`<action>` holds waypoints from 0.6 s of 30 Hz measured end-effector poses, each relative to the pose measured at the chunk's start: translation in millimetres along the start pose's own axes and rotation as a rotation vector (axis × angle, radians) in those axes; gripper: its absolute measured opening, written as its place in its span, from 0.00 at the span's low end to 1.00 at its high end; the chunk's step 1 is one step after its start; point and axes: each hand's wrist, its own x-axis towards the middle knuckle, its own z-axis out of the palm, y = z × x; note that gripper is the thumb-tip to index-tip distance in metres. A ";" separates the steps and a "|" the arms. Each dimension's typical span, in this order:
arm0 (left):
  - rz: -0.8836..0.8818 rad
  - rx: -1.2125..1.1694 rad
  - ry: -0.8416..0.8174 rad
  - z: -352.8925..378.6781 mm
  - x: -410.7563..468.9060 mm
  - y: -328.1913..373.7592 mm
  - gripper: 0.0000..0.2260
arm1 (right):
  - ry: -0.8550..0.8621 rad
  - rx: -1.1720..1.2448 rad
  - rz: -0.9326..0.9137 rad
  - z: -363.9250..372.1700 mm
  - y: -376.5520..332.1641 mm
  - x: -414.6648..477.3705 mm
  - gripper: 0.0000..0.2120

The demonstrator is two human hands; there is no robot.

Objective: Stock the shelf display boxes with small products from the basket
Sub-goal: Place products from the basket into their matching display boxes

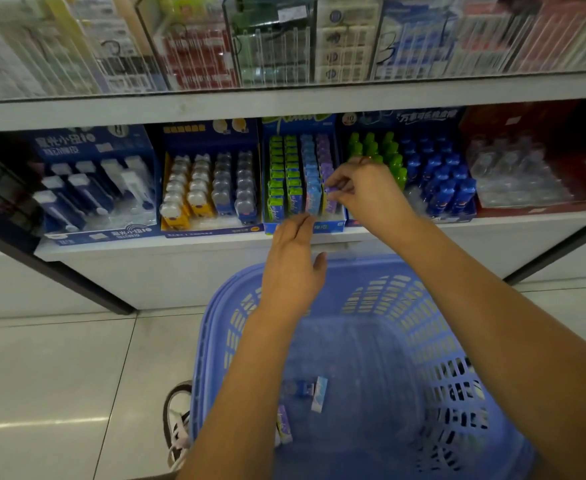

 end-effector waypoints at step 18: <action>-0.742 0.299 -1.134 61.8 -107.3 -75.5 0.16 | -0.953 0.030 0.217 165.7 56.0 -179.7 0.19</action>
